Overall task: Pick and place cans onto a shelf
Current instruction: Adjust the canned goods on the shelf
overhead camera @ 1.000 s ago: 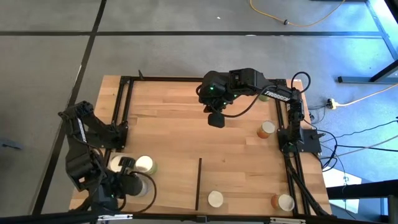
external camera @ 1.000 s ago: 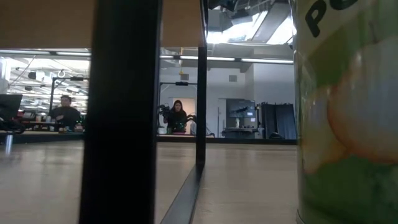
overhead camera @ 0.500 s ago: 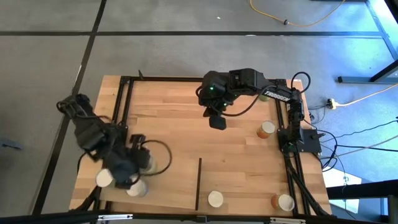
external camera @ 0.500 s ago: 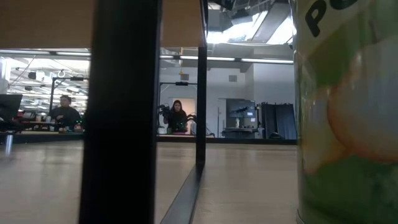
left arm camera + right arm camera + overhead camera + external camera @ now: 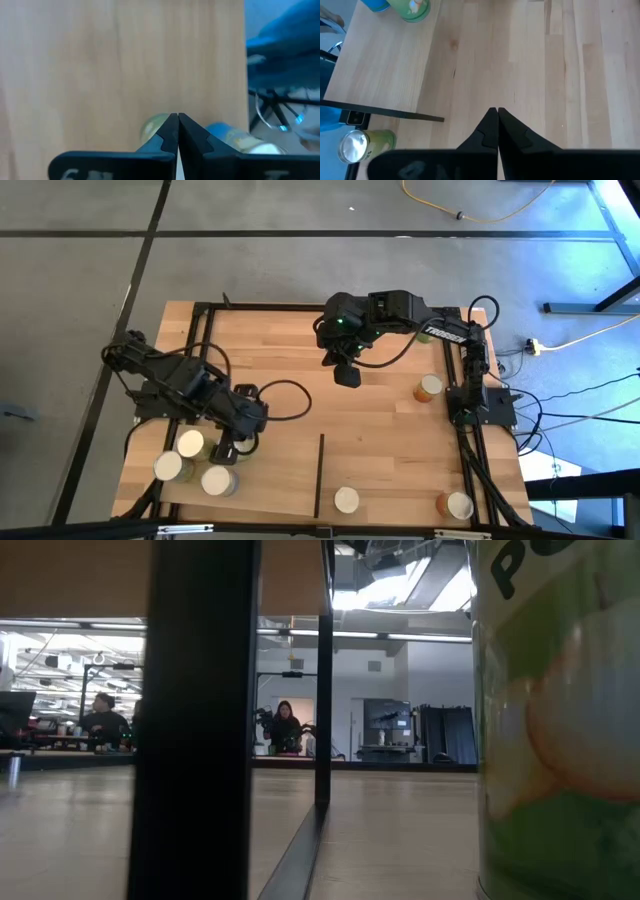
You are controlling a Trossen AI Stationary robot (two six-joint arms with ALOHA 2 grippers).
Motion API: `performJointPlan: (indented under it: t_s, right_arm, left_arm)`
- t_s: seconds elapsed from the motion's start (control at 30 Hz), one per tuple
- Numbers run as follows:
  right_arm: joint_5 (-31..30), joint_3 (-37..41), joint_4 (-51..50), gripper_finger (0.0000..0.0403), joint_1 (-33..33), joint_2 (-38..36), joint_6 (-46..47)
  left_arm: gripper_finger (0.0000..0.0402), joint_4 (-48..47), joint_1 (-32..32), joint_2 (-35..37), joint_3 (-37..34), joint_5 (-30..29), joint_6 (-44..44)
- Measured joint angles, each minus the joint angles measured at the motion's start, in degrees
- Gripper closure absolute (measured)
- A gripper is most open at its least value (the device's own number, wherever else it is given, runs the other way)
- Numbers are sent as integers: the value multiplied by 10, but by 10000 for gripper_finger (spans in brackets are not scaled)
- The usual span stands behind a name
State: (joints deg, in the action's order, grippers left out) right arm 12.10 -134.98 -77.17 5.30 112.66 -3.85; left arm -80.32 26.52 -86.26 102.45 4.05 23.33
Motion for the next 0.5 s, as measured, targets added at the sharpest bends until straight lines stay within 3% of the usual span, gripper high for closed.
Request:
performJointPlan:
  t_s: [0.17, 0.5]
  right_arm:
    - [0, 0, 2, 402, 0, 0, -12]
    - [0, 0, 3, 402, -1, 0, -13]
  left_arm:
    - [401, 6, -14, -17, 0, 40, -29]
    - [401, -32, -17, -37, 0, 36, -61]
